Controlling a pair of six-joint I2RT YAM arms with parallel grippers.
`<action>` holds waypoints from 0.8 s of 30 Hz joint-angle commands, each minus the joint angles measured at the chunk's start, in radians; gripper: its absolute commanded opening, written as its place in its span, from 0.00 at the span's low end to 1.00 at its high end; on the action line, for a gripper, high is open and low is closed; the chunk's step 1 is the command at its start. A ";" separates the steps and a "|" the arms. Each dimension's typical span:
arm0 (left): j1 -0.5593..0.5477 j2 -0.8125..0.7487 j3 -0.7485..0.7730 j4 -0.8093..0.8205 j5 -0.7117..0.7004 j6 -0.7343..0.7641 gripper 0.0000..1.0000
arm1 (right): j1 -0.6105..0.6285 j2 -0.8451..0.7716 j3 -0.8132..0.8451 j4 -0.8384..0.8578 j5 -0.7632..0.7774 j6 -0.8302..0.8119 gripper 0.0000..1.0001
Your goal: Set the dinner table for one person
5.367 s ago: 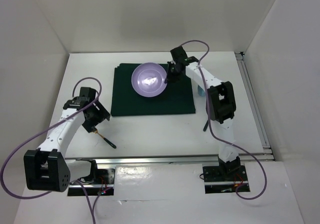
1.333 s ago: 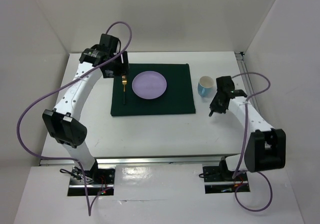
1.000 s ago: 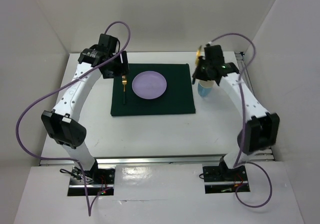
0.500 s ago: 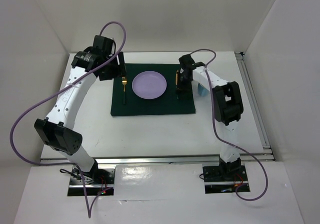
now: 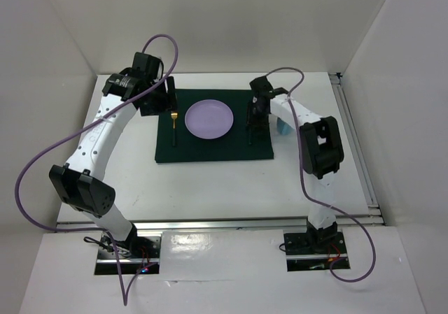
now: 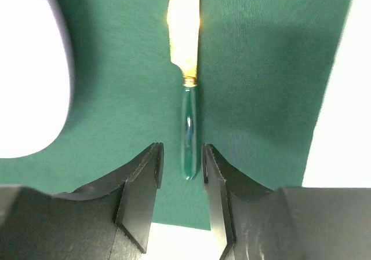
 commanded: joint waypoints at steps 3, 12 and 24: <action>0.000 -0.001 0.013 0.015 0.020 -0.001 0.79 | -0.025 -0.211 0.120 -0.024 0.121 -0.029 0.45; 0.000 -0.010 -0.007 0.033 0.020 -0.001 0.79 | -0.272 -0.317 0.071 -0.076 0.131 -0.029 0.83; 0.000 0.008 -0.043 0.033 0.047 0.018 0.78 | -0.364 -0.216 -0.075 -0.007 0.071 -0.038 0.71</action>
